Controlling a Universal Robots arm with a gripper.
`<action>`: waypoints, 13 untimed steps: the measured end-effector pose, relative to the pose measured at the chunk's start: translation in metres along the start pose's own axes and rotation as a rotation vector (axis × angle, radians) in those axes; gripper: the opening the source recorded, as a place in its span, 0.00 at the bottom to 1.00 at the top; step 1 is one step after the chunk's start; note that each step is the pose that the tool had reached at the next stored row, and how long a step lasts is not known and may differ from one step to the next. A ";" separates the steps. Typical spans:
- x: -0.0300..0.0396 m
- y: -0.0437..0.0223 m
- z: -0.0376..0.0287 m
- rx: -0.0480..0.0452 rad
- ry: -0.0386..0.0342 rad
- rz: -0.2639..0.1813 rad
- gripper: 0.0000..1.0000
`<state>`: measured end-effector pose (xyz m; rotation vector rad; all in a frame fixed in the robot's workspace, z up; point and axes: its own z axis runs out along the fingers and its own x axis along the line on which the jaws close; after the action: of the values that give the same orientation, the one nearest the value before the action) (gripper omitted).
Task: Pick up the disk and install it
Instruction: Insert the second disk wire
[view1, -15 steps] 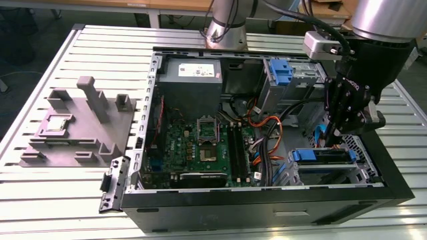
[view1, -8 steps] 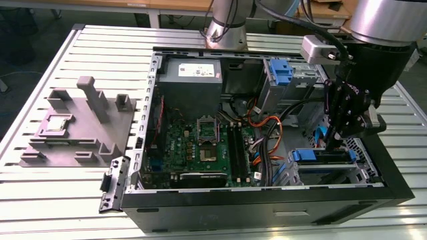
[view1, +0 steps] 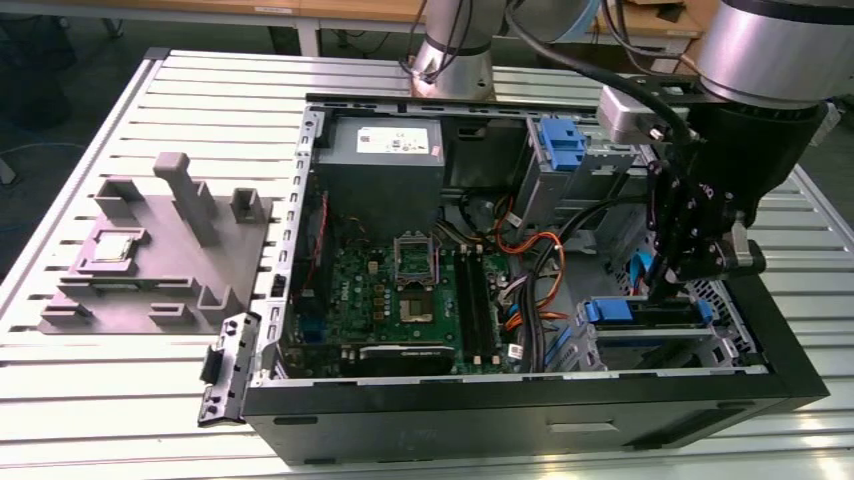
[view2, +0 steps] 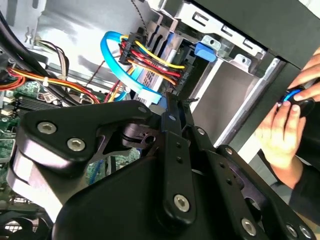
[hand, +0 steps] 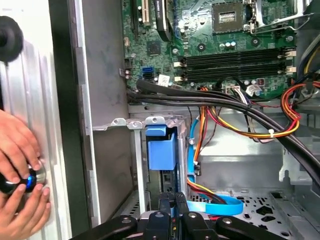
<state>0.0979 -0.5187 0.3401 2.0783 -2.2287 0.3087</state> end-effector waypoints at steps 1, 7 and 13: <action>0.0013 0.0000 0.0005 0.0005 -0.0067 0.001 0.16; 0.0088 -0.0001 0.0027 0.0067 -0.0408 0.005 0.16; 0.0132 0.0019 0.0038 0.0149 -0.0538 -0.002 0.16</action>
<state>0.0953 -0.5323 0.3388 2.1210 -2.2609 0.2732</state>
